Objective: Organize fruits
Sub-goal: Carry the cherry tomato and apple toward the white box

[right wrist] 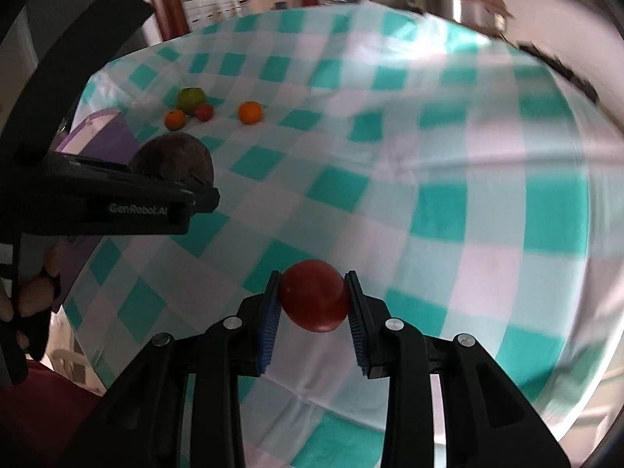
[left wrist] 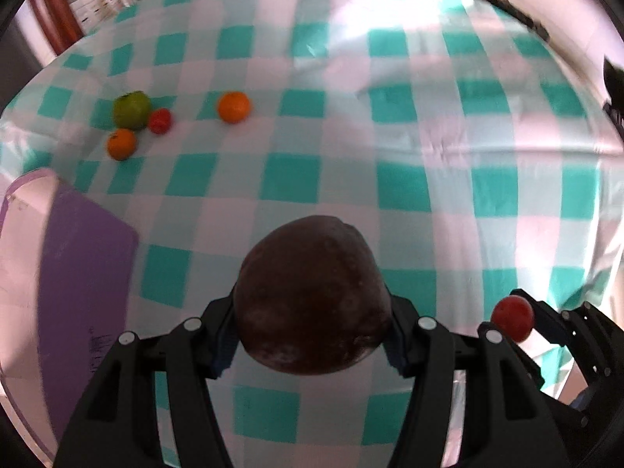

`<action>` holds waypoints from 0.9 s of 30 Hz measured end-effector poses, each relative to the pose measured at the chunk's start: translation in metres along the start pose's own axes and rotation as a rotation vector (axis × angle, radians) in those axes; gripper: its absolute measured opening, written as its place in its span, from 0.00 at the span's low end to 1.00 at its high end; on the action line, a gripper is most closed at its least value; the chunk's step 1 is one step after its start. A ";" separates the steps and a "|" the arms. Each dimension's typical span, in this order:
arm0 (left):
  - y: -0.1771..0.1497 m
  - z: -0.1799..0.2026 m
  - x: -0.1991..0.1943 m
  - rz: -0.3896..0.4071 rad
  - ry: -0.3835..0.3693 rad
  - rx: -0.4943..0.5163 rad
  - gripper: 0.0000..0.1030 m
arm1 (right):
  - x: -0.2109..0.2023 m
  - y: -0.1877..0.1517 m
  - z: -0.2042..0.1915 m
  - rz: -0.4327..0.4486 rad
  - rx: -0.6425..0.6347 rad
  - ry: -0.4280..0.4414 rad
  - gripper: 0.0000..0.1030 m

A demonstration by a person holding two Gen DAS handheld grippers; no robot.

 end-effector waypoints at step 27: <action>-0.105 -0.345 -0.157 0.200 0.259 -0.539 0.59 | 0.030 0.133 -0.332 -0.087 -0.545 0.471 0.32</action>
Point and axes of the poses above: each gripper's, at about its wrist camera, not at the fingertips, and x roughly the way its jaws point, z to its right, y to its top, the point moved 10 cm from there along x, roughly the way its jaws point
